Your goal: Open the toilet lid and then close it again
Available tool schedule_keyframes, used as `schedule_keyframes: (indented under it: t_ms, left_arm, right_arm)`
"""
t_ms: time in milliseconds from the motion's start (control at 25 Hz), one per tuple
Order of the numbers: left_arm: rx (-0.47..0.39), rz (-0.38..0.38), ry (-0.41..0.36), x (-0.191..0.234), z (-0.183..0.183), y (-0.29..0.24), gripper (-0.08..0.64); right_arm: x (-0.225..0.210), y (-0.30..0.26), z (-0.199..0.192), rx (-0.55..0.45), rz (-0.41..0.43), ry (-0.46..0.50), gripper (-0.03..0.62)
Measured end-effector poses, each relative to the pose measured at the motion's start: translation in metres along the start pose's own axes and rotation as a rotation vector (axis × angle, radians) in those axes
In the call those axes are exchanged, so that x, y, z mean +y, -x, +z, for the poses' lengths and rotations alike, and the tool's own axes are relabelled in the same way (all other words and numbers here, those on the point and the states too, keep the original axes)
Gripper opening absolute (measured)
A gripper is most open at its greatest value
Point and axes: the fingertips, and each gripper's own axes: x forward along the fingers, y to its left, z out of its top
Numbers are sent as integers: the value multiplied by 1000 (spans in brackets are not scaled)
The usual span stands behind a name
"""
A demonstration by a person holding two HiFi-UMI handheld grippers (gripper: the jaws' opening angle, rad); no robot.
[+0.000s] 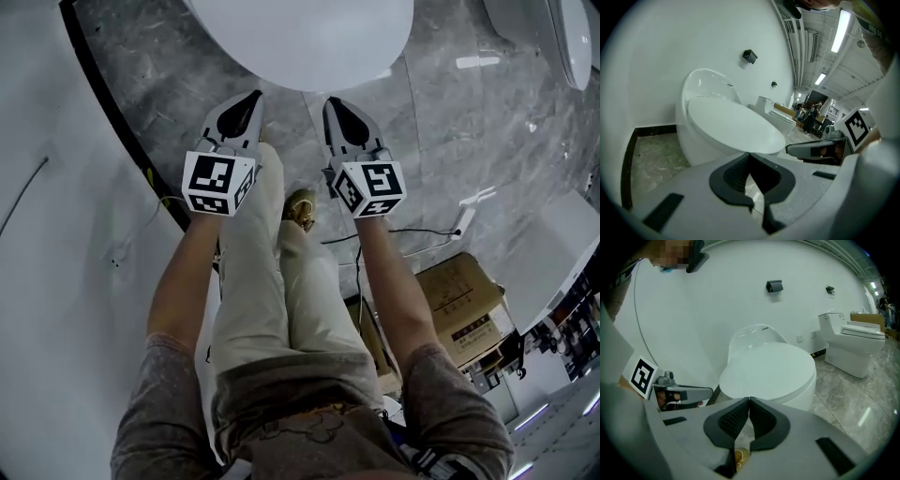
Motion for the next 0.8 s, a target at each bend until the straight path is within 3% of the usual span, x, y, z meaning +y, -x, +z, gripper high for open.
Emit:
schedule_keyframes:
  t_ms: [560, 800]
  left_arm:
    - [7, -23, -14, 1, -11, -29, 9]
    - [14, -16, 31, -2, -6, -26, 9]
  right_arm:
    - [-15, -13, -13, 0, -9, -37, 28]
    - [-13, -5, 2, -22, -6, -44, 28]
